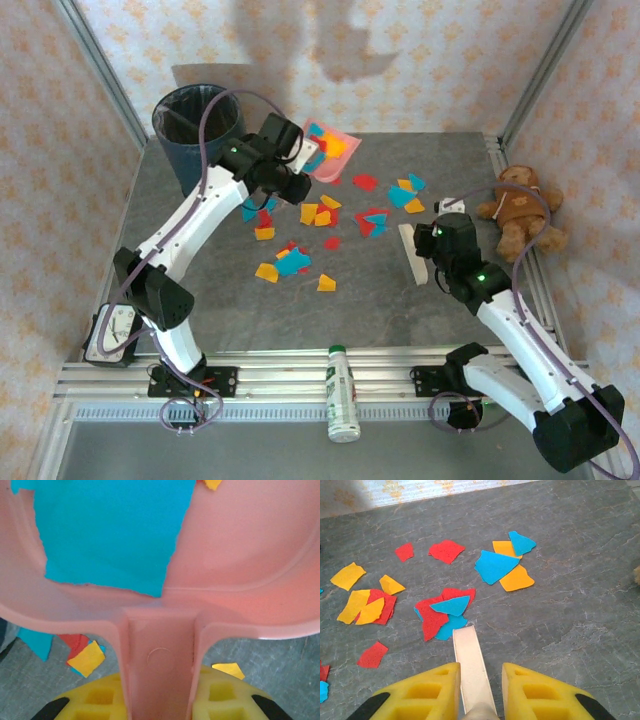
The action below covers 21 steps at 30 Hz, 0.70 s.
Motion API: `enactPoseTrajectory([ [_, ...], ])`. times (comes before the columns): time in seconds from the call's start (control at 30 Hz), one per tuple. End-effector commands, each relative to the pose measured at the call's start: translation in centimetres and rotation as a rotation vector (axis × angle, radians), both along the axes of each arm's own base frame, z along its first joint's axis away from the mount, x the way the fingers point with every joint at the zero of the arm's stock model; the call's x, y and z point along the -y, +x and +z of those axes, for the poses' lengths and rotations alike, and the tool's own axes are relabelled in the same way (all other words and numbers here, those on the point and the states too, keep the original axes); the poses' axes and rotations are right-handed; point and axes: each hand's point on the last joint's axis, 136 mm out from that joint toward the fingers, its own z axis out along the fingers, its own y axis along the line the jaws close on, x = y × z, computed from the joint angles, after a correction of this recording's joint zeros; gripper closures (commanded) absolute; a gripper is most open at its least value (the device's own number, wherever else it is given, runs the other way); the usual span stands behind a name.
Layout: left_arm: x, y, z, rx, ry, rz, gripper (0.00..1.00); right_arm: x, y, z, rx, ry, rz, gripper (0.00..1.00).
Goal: Sweep away the paper scraps from the table
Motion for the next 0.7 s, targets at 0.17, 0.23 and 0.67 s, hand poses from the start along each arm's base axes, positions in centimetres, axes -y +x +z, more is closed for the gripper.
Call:
enactPoseTrajectory([
  [0.17, -3.8, 1.6, 5.0, 0.064, -0.117, 0.144, 1.00, -0.7, 0.5, 1.5, 0.054, 0.042, 0.014, 1.00],
  [0.23, -4.6, 2.2, 5.6, 0.075, -0.136, 0.177, 1.00, -0.9, 0.5, 1.5, 0.051, 0.049, 0.020, 1.00],
  [0.67, -8.7, 6.0, 8.1, 0.090, -0.339, 0.333, 1.00, -0.9, 0.6, 1.1, 0.031, 0.061, 0.008, 1.00],
])
